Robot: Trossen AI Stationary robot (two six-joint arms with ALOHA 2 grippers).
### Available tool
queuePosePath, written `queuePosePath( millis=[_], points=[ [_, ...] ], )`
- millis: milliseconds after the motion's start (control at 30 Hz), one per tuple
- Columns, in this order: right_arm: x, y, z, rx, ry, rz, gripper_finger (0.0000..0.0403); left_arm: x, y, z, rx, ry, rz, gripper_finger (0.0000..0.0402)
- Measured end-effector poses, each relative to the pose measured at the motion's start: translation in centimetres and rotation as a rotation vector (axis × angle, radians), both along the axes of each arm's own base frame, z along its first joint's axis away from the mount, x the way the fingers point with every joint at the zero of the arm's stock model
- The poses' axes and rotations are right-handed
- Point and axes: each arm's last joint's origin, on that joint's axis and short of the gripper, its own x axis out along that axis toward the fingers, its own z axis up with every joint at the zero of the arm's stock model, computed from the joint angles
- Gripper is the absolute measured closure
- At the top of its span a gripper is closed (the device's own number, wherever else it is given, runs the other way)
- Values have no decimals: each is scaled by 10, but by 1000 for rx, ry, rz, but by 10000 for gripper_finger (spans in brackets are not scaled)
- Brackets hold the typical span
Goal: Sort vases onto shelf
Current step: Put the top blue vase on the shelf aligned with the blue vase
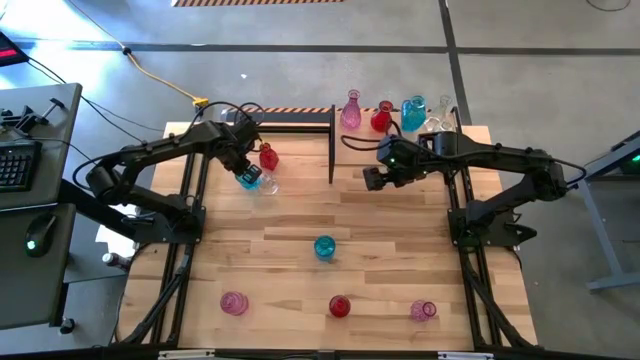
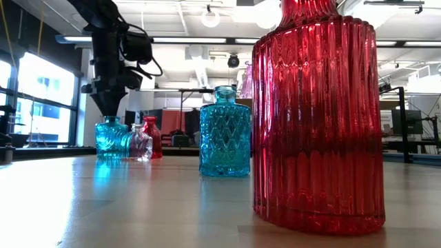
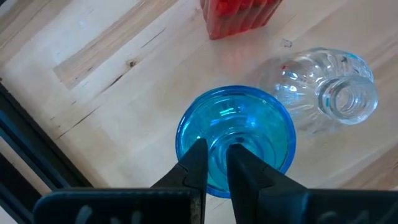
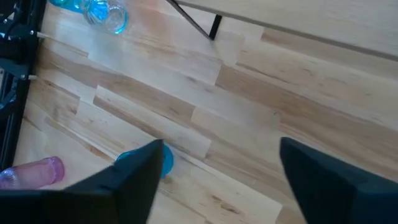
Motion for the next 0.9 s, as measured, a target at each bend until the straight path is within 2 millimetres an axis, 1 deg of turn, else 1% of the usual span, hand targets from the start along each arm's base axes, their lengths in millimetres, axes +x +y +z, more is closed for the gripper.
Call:
queuePosePath(
  millis=[133,200,333,700,900],
  points=[
    [0,0,0,9,-1,7,22,2,2,6,12,-15,-7,378],
    [0,0,0,14,-2,5,9,2,2,7,9,-15,-14,379],
    [0,1,0,32,-8,-10,20,1,0,7,-8,4,-25,379],
    [1,1,0,2,-6,51,22,-2,-2,8,-25,29,-50,379],
    [1,1,0,2,-6,50,22,-8,-7,19,5,-6,-58,380]
  ],
)
